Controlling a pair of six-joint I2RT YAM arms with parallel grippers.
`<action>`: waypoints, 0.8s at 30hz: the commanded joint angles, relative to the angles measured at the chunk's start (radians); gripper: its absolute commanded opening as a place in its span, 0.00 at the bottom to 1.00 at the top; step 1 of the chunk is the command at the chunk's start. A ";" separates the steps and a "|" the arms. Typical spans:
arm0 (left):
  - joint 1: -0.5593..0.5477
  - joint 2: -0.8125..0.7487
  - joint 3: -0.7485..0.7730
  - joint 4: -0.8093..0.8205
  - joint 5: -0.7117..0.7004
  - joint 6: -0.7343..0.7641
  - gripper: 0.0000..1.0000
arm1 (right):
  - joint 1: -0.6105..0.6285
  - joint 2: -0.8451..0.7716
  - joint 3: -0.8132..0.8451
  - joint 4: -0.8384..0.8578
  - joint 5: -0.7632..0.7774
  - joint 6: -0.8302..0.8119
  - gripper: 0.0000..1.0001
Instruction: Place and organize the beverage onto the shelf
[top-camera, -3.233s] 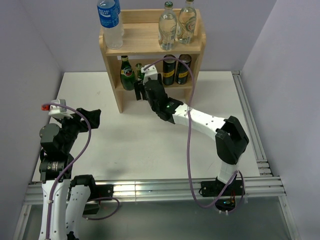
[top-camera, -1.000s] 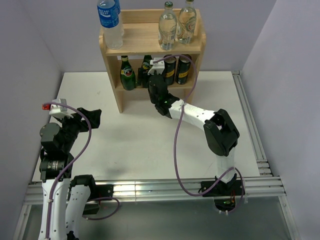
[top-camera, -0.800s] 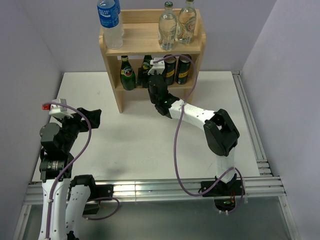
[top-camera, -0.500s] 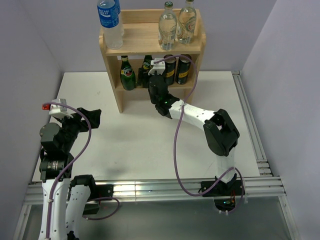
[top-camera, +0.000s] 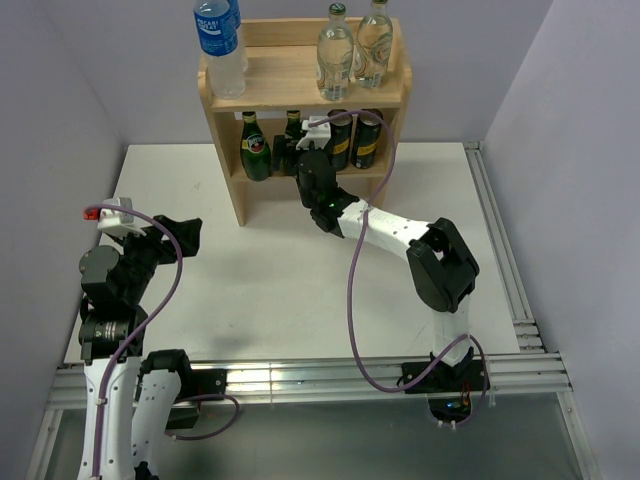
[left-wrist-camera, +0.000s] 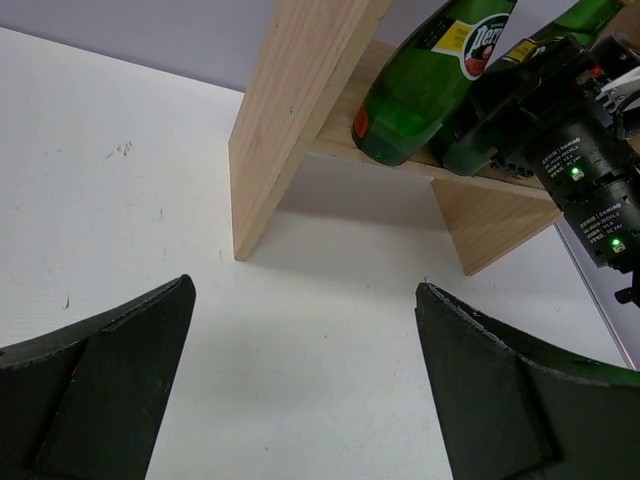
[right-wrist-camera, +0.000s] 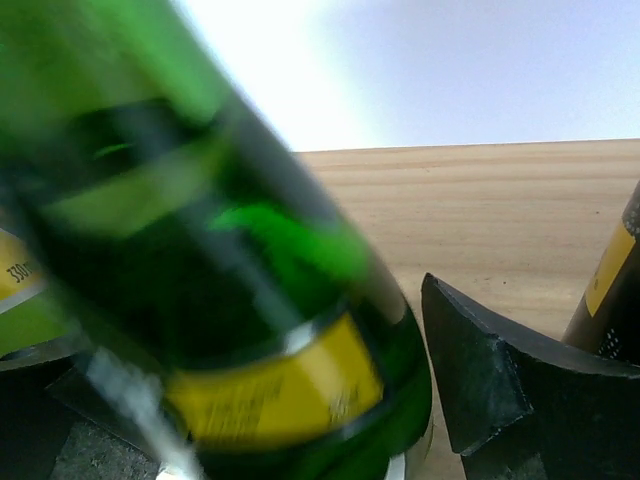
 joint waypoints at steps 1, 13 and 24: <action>0.007 -0.002 0.003 0.047 0.018 0.001 0.99 | -0.008 -0.001 -0.010 0.061 0.006 0.012 0.93; 0.009 -0.003 0.002 0.047 0.018 -0.001 0.99 | -0.007 -0.002 -0.019 0.063 0.008 0.012 0.93; 0.012 -0.005 0.000 0.047 0.020 -0.001 0.99 | -0.004 0.001 -0.015 0.058 0.003 0.020 0.90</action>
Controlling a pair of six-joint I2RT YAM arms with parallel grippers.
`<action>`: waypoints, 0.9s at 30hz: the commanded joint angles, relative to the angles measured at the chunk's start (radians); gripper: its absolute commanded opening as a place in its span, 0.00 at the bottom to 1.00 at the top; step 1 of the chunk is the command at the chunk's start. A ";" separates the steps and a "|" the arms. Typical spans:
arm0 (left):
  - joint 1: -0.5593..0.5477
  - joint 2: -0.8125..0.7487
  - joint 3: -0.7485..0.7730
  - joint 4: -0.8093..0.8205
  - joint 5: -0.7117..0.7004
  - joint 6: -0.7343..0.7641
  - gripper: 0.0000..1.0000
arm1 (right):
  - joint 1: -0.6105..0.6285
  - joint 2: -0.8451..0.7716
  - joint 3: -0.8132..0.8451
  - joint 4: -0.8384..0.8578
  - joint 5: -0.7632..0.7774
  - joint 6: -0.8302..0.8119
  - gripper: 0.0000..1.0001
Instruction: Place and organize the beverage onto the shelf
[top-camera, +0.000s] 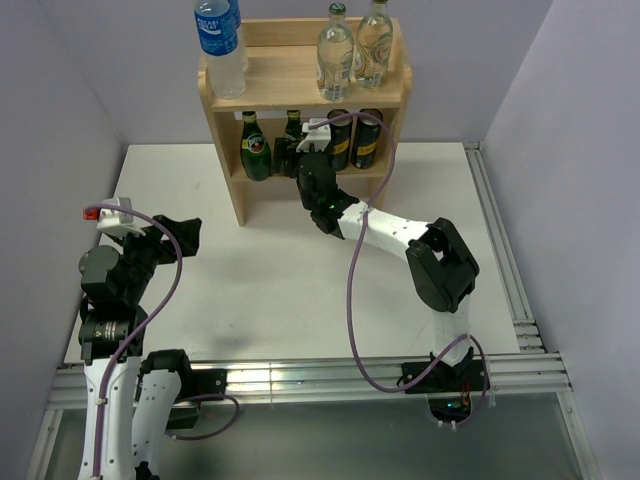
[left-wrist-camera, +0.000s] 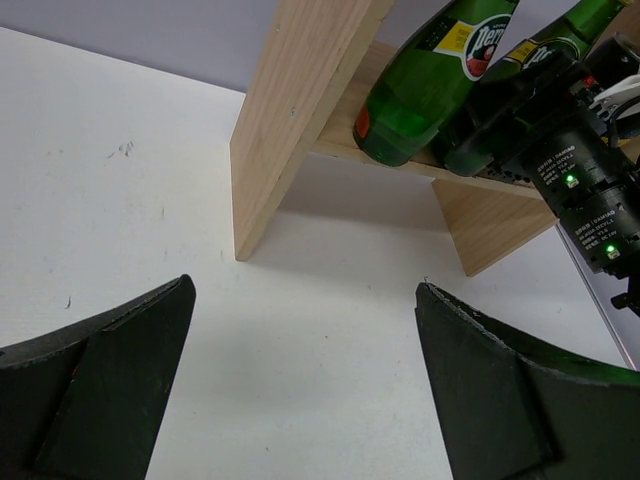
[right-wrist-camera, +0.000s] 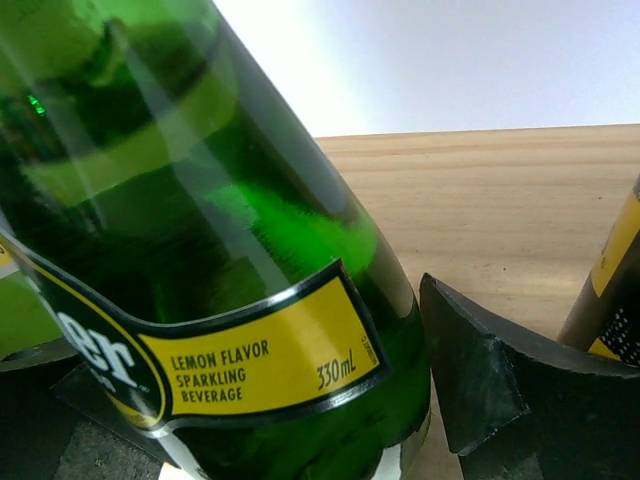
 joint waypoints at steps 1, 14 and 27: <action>0.008 -0.005 0.002 0.047 0.020 -0.001 0.99 | -0.002 0.002 0.014 0.044 0.004 0.017 0.90; 0.010 -0.005 0.002 0.047 0.023 -0.001 0.99 | 0.007 -0.001 0.016 0.042 0.000 0.006 0.95; 0.013 -0.003 0.002 0.048 0.023 -0.001 0.99 | 0.030 -0.073 -0.048 0.059 0.015 -0.012 0.98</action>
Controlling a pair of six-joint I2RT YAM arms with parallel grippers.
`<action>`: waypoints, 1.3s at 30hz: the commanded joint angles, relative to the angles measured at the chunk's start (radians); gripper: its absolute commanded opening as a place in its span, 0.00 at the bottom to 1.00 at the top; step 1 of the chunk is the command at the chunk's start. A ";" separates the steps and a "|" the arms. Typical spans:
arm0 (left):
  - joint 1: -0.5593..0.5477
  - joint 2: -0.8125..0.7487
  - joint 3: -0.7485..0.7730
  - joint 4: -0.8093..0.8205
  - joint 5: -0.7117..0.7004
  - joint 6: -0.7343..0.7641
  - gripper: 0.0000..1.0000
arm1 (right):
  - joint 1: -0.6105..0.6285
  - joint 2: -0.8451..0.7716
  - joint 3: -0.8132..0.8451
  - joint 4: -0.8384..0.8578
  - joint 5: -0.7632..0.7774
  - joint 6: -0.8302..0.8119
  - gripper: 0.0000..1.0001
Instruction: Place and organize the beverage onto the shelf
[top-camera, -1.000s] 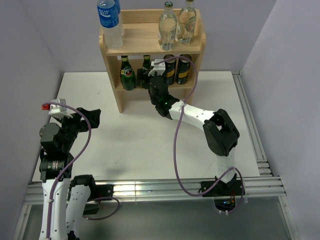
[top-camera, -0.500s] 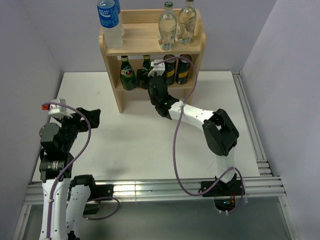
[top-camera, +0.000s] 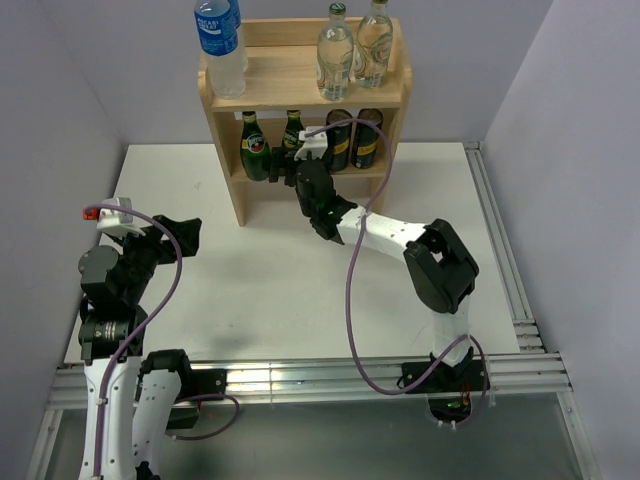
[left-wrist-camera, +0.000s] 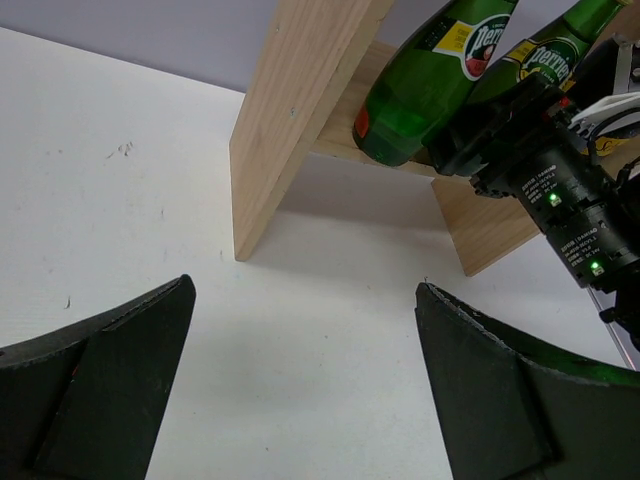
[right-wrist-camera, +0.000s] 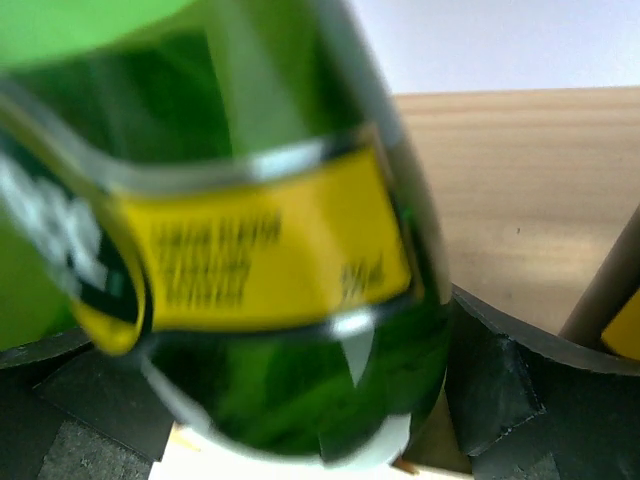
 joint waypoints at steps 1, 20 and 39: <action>0.007 -0.003 0.002 0.048 0.015 -0.002 0.99 | 0.014 -0.080 -0.022 0.060 0.016 -0.010 0.98; 0.008 -0.008 0.002 0.045 0.009 -0.002 0.99 | 0.077 -0.219 -0.151 0.083 0.075 -0.041 0.99; 0.011 -0.017 0.003 0.042 -0.008 -0.001 0.99 | 0.461 -0.718 -0.420 -0.354 0.585 0.094 1.00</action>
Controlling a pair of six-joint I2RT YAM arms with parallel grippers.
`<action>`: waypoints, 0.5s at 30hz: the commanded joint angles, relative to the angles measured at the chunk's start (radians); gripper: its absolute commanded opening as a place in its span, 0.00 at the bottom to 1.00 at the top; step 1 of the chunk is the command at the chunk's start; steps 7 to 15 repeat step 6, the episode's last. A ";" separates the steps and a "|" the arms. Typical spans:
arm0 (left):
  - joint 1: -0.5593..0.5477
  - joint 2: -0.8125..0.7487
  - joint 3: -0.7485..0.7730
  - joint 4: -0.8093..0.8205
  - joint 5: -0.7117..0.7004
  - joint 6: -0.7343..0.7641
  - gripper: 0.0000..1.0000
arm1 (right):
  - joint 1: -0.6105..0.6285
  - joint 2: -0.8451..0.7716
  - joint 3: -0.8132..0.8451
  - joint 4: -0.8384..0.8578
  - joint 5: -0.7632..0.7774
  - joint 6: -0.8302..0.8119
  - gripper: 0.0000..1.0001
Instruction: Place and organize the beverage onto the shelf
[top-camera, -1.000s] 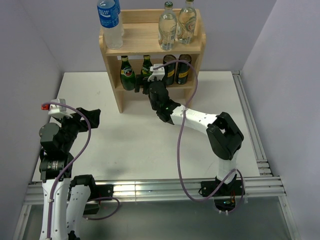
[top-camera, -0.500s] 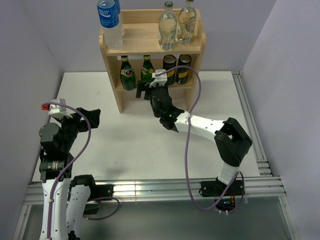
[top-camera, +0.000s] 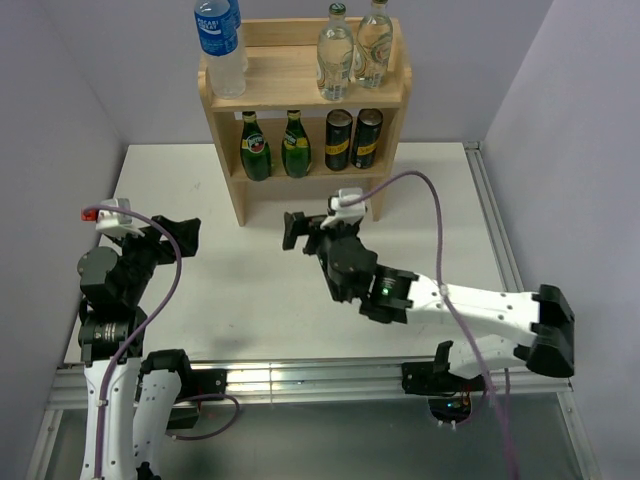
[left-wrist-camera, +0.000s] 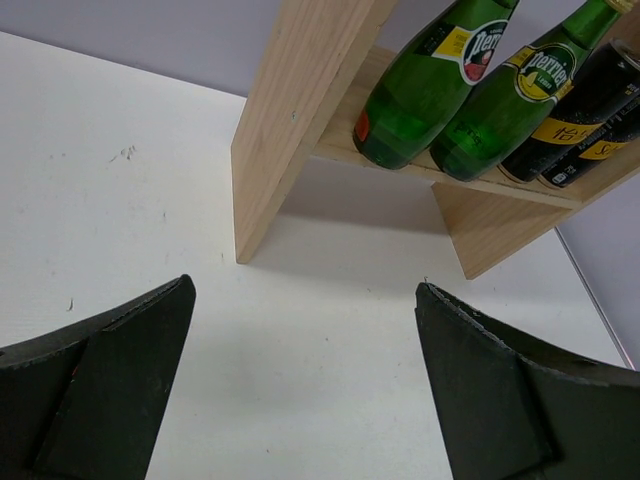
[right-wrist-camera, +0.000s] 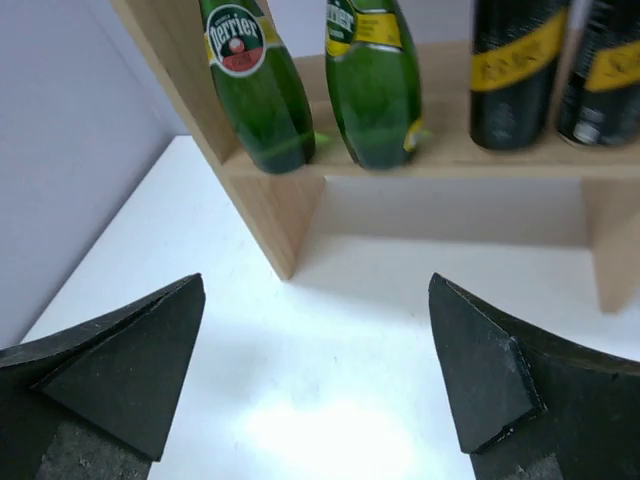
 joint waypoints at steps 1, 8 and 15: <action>0.007 -0.011 0.003 0.041 -0.005 -0.002 0.99 | 0.102 -0.123 0.006 -0.277 0.288 0.086 1.00; 0.009 -0.012 0.002 0.044 -0.013 -0.001 0.99 | 0.151 -0.290 -0.003 -0.551 0.298 0.279 1.00; 0.009 -0.012 0.002 0.044 -0.013 -0.001 0.99 | 0.151 -0.290 -0.003 -0.551 0.298 0.279 1.00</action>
